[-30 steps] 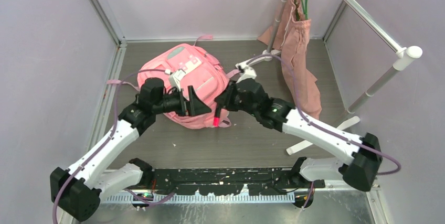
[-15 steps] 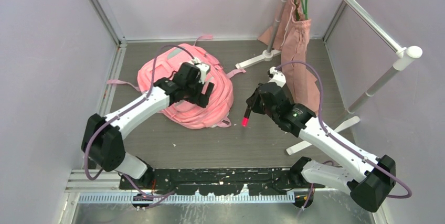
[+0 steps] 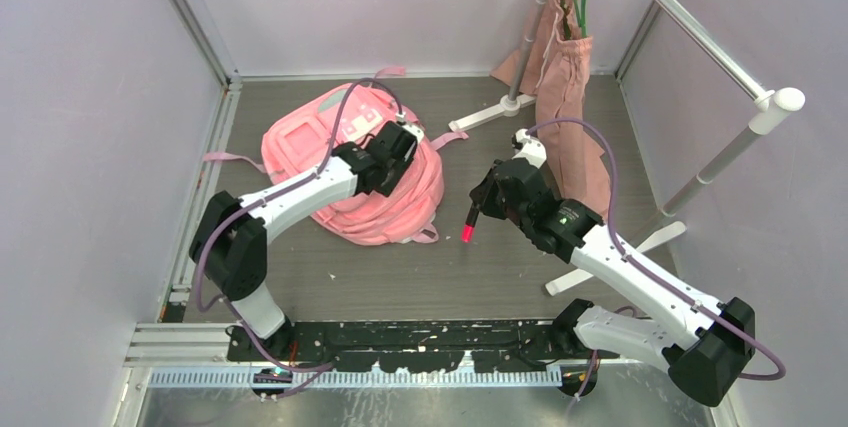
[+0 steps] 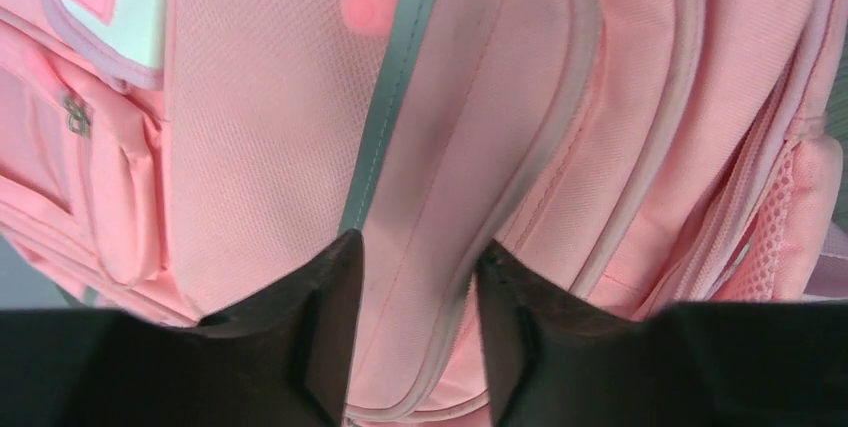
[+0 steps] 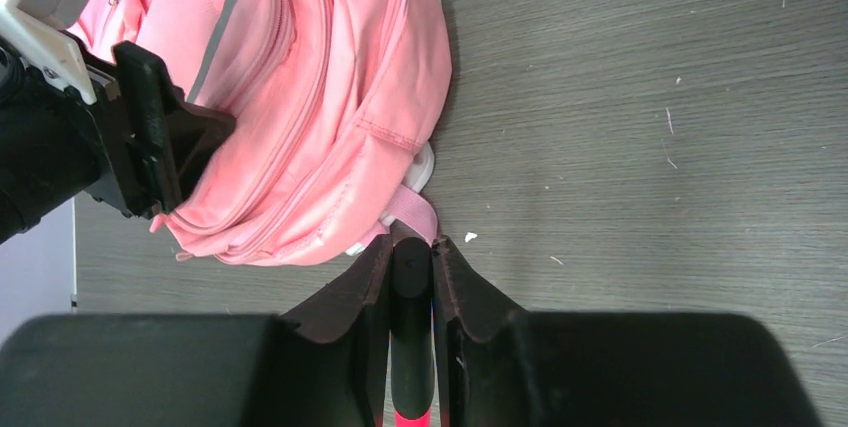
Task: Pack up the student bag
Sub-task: Place the stationery in the student bag.
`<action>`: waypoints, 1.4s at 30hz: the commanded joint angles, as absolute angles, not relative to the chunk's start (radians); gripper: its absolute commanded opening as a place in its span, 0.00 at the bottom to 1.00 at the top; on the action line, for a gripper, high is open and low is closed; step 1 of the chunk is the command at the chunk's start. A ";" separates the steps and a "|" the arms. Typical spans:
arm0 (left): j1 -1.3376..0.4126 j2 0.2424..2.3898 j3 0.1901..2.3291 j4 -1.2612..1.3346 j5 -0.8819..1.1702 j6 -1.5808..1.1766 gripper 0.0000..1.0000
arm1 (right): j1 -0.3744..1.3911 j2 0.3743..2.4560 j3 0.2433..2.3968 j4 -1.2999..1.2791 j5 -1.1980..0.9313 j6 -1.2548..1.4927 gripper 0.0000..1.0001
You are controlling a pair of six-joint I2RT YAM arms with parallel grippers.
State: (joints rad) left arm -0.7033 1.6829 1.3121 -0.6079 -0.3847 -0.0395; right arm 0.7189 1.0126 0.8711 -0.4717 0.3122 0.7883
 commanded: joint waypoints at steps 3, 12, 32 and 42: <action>-0.692 1.644 1.384 -0.654 -0.619 -0.060 0.25 | 0.718 1.038 0.891 -0.382 0.273 0.781 0.01; -0.672 1.532 1.408 -0.650 -0.536 -0.138 0.00 | 0.718 1.228 0.983 -0.176 0.102 0.825 0.01; -0.596 1.432 1.533 -0.755 -0.265 -0.272 0.00 | 0.718 1.867 1.331 0.377 0.106 1.209 0.44; -0.535 1.457 1.512 -0.728 -0.160 -0.319 0.00 | 0.718 1.687 1.163 0.361 0.122 1.137 0.67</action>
